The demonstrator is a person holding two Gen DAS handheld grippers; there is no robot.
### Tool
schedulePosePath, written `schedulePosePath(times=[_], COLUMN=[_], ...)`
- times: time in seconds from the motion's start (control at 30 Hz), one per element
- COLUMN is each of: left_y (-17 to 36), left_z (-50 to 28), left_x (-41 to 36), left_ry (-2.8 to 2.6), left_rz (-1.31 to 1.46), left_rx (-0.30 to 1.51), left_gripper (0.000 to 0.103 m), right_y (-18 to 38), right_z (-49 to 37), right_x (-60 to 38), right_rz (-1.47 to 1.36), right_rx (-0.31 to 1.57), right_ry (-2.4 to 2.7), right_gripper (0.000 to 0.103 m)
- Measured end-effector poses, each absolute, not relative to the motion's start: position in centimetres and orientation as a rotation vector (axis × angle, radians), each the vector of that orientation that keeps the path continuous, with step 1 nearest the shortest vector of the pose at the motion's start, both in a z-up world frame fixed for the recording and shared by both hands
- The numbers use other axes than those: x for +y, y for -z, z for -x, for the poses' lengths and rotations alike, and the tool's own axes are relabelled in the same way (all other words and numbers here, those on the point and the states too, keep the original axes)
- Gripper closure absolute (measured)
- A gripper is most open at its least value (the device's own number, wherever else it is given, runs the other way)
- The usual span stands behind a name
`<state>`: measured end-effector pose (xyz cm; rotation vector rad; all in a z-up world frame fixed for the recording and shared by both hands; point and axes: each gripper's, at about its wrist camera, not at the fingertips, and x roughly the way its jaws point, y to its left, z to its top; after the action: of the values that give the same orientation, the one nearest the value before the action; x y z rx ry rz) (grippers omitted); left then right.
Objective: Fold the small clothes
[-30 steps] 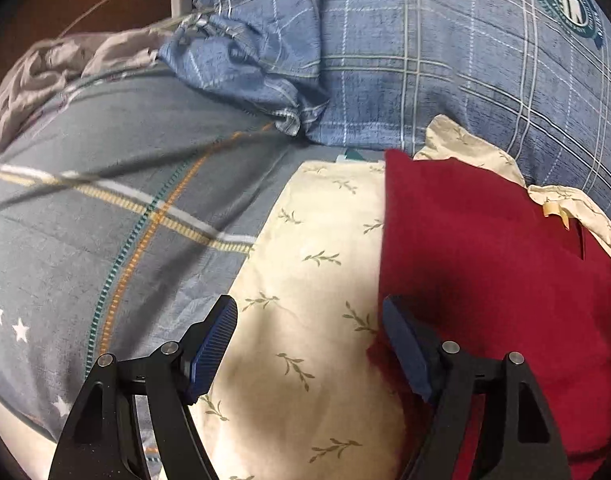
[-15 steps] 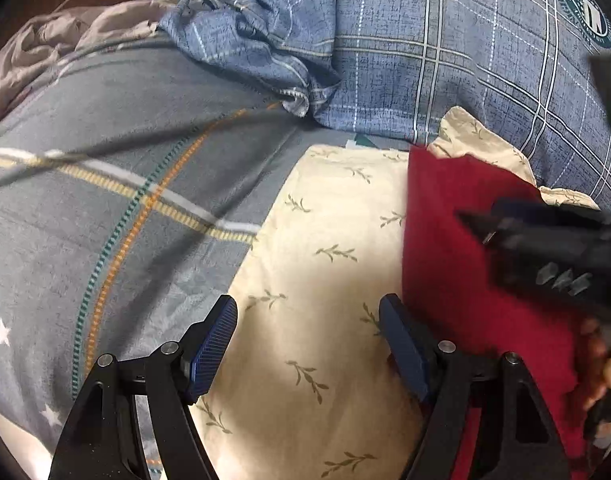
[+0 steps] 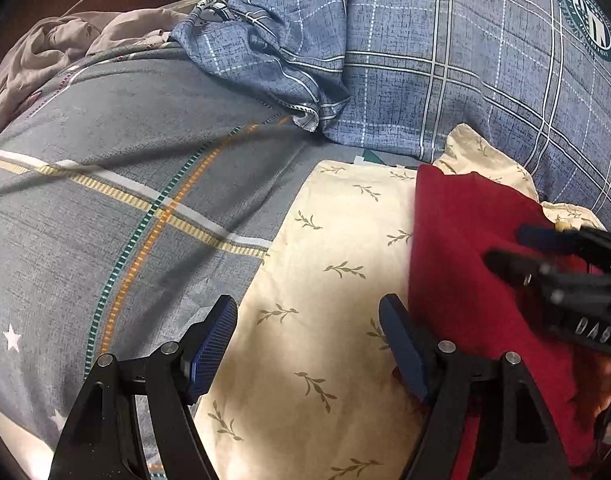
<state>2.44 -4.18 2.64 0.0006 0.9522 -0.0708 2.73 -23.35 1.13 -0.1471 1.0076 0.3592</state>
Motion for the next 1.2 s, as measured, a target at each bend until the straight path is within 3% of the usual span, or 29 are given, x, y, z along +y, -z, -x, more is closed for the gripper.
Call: schedulePosePath(times=[0.07, 0.1, 0.17, 0.2, 0.4, 0.57, 0.67, 0.73, 0.77, 0.87, 1.0, 1.13, 1.2], left_y=[-2.7, -2.6, -2.6, -2.6, -3.5, -3.8, -3.9, -4.0, -3.9, -3.3, -2.3, -2.5, -3.1], left_z=[-2.5, -2.5, -2.5, -2.5, -2.3, -1.9, -1.7, -1.6, -1.6, -1.8, -2.2, -1.7, -1.4], left_x=[-4.1, -4.1, -4.2, -4.3, -4.1, -4.1, -4.4, -4.7, -4.8, -5.3, -6.6, -6.9, -6.9], left_ry=[0.071, 0.072, 0.073, 0.074, 0.102, 0.134, 0.163, 0.166, 0.164, 0.162, 0.134, 0.111, 0.121], left_rz=[0.007, 0.011, 0.006, 0.002, 0.055, 0.069, 0.06, 0.043, 0.031, 0.003, -0.058, -0.101, -0.09], left_rx=[0.952, 0.954, 0.959, 0.96, 0.921, 0.905, 0.91, 0.906, 0.907, 0.934, 0.971, 0.949, 0.937], left_gripper=[0.031, 0.031, 0.031, 0.031, 0.031, 0.031, 0.031, 0.03, 0.03, 0.029, 0.029, 0.029, 0.031], right_y=[-0.5, -0.3, -0.4, -0.7, -2.8, -0.2, -1.2, -2.6, -3.4, -3.8, -0.3, -2.1, -3.1], right_z=[-2.6, -2.5, -2.2, -1.9, -2.1, -3.7, -2.6, -0.8, 0.7, 4.6, 6.3, 7.6, 8.8], right_x=[-23.5, -23.5, -23.1, -22.9, -23.5, -23.6, -24.6, -25.7, -26.0, -25.5, -24.7, -26.0, -26.8], right_rz=[0.151, 0.144, 0.142, 0.161, 0.186, 0.131, 0.066, 0.012, -0.005, -0.003, 0.04, -0.06, -0.075], right_rx=[0.993, 0.992, 0.984, 0.971, 0.867, 0.943, 0.932, 0.943, 0.936, 0.927, 0.983, 0.983, 0.97], right_ry=[-0.355, -0.349, -0.361, -0.361, -0.237, -0.174, -0.18, -0.18, -0.195, -0.238, -0.175, -0.158, -0.145], right_gripper=[0.046, 0.054, 0.08, 0.1, 0.1, 0.099, 0.086, 0.065, 0.062, 0.06, 0.061, 0.06, 0.054])
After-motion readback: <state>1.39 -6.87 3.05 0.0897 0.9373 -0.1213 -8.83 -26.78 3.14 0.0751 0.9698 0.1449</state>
